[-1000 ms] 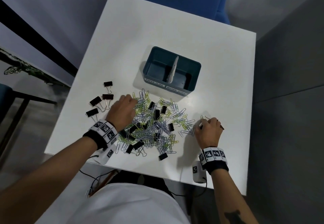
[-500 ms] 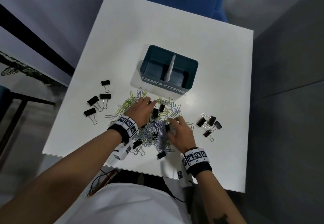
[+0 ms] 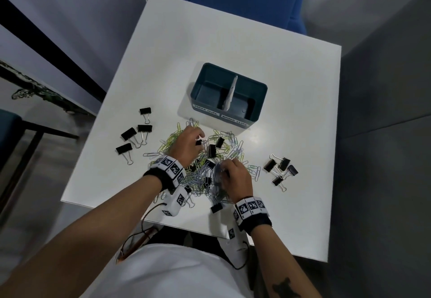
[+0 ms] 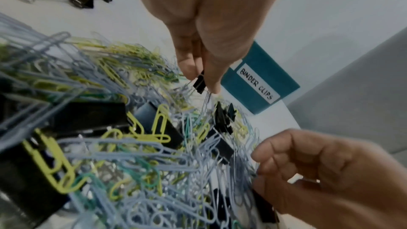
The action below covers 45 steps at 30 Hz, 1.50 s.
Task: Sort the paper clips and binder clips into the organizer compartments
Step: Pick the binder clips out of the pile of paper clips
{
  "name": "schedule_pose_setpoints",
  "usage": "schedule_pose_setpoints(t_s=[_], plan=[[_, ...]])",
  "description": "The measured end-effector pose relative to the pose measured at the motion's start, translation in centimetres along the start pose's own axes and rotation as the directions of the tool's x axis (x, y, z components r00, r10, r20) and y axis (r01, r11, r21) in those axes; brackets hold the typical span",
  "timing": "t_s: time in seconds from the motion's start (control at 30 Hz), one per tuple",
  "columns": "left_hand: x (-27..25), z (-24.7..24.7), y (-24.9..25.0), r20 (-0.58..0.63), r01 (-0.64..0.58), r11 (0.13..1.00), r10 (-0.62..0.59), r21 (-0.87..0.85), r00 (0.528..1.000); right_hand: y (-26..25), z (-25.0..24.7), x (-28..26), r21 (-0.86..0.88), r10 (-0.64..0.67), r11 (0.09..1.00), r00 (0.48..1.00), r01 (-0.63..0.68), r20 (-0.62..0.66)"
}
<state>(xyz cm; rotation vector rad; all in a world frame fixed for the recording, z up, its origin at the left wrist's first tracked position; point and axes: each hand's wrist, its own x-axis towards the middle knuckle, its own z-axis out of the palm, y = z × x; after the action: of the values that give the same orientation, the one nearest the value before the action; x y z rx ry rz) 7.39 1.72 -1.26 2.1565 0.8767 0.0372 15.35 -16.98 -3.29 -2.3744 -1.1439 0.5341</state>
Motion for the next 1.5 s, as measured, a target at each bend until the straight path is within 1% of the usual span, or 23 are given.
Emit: schedule_pose_setpoints(t_s=[0.07, 0.13, 0.27, 0.33, 0.43, 0.53, 0.6, 0.67, 0.73, 0.8, 0.9, 0.97, 1.03, 1.07, 1.1, 1.13, 1.17, 1.2, 1.23, 1.27, 1.3, 1.37, 1.5], plan=[[-0.4, -1.0, -0.1, -0.020, -0.017, 0.999, 0.016, -0.048, 1.000, 0.3, -0.2, -0.1, 0.003, -0.001, 1.000, 1.000, 0.001, -0.003], [-0.8, -2.1, -0.1, -0.038, -0.031, 0.997, 0.028, -0.069, 0.999, 0.7, -0.3, -0.3, -0.034, 0.032, 0.999, 0.999, -0.032, 0.007], [-2.0, -3.8, -0.7, -0.080, -0.118, 0.993, 0.120, 0.022, 0.990, 1.5, -0.3, -0.6, -0.051, 0.083, 0.995, 0.996, -0.081, 0.037], [-2.7, -4.6, -0.9, -0.108, -0.108, 0.994, 0.110, 0.022, 0.988, 1.7, -0.5, -0.5, -0.043, 0.091, 0.995, 0.995, -0.090, 0.037], [-3.8, -5.8, -2.1, -0.155, -0.016, 1.000, 0.019, 0.018, 0.988, 1.6, -1.0, -0.1, 0.029, 0.124, 0.992, 0.992, -0.125, 0.025], [-5.5, -7.5, -4.9, -0.160, 0.162, 0.985, -0.150, 0.065, 0.976, 1.5, -1.5, 0.1, 0.064, 0.134, 0.989, 0.991, -0.135, 0.024], [-6.8, -8.7, -7.2, -0.136, 0.315, 0.937, -0.296, 0.150, 0.945, 1.5, -1.6, 0.2, 0.084, 0.128, 0.988, 0.991, -0.131, 0.047], [-8.1, -9.9, -9.4, -0.087, 0.445, 0.868, -0.437, 0.220, 0.895, 1.4, -1.8, 0.4, 0.121, 0.138, 0.982, 0.990, -0.142, 0.043], [-9.0, -10.7, -11.4, -0.013, 0.511, 0.823, -0.524, 0.247, 0.851, 1.3, -2.1, 0.6, 0.217, 0.161, 0.964, 0.987, -0.154, -0.016], [-9.5, -11.0, -12.7, 0.022, 0.533, 0.816, -0.550, 0.223, 0.835, 1.3, -2.6, 0.8, 0.359, 0.211, 0.919, 0.973, -0.165, -0.091], [-9.8, -10.6, -13.2, -0.020, 0.495, 0.845, -0.501, 0.201, 0.865, 1.9, -4.0, 1.0, 0.527, 0.305, 0.829, 0.942, -0.189, -0.141], [-10.0, -10.2, -12.8, -0.099, 0.436, 0.848, -0.427, 0.302, 0.899, 2.6, -5.0, 1.1, 0.574, 0.348, 0.795, 0.922, -0.196, -0.168], [-10.4, -9.6, -12.0, -0.183, 0.380, 0.840, -0.333, 0.388, 0.925, 3.6, -6.1, 0.9, 0.554, 0.387, 0.805, 0.895, -0.211, -0.221], [-10.5, -9.3, -11.5, -0.190, 0.332, 0.854, -0.277, 0.400, 0.942, 4.2, -6.7, 0.7, 0.514, 0.407, 0.826, 0.876, -0.232, -0.260], [-10.7, -8.7, -10.9, -0.149, 0.262, 0.878, -0.220, 0.401, 0.964, 4.9, -7.2, 0.5, 0.460, 0.426, 0.848, 0.854, -0.263, -0.297], [-10.8, -8.1, -10.4, -0.066, 0.192, 0.899, -0.181, 0.393, 0.981, 5.7, -7.6, 0.2, 0.396, 0.449, 0.864, 0.832, -0.311, -0.326], [-10.7, -7.3, -9.8, 0.039, 0.141, 0.917, -0.167, 0.373, 0.985, 6.4, -8.0, -0.2, 0.336, 0.477, 0.867, 0.810, -0.369, -0.341], [-10.6, -6.5, -9.5, 0.135, 0.130, 0.931, -0.185, 0.342, 0.973, 7.4, -8.2, -0.5, 0.287, 0.514, 0.854, 0.789, -0.433, -0.338], [-10.4, -5.8, -9.1, 0.202, 0.149, 0.938, -0.219, 0.312, 0.955, 8.1, -8.3, -0.7, 0.250, 0.557, 0.830, 0.765, -0.498, -0.324], [-10.0, -5.1, -8.8, 0.231, 0.175, 0.940, -0.247, 0.293, 0.941, 8.8, -8.4, -0.9, 0.219, 0.596, 0.803, 0.742, -0.555, -0.306], [-9.7, -4.5, -8.5, 0.233, 0.185, 0.940, -0.256, 0.288, 0.938, 9.5, -8.4, -1.0, 0.205, 0.625, 0.780, 0.725, -0.591, -0.289], [-9.0, -3.4, -7.8, 0.208, 0.165, 0.940, -0.233, 0.300, 0.950, 10.7, -8.4, -1.2, 0.223, 0.640, 0.769, 0.723, -0.600, -0.261], [-8.0, -2.6, -6.4, 0.242, 0.060, 0.973, -0.115, 0.222, 0.963, 11.2, -8.2, -1.9, 0.210, 0.572, 0.820, 0.783, -0.533, -0.243]])
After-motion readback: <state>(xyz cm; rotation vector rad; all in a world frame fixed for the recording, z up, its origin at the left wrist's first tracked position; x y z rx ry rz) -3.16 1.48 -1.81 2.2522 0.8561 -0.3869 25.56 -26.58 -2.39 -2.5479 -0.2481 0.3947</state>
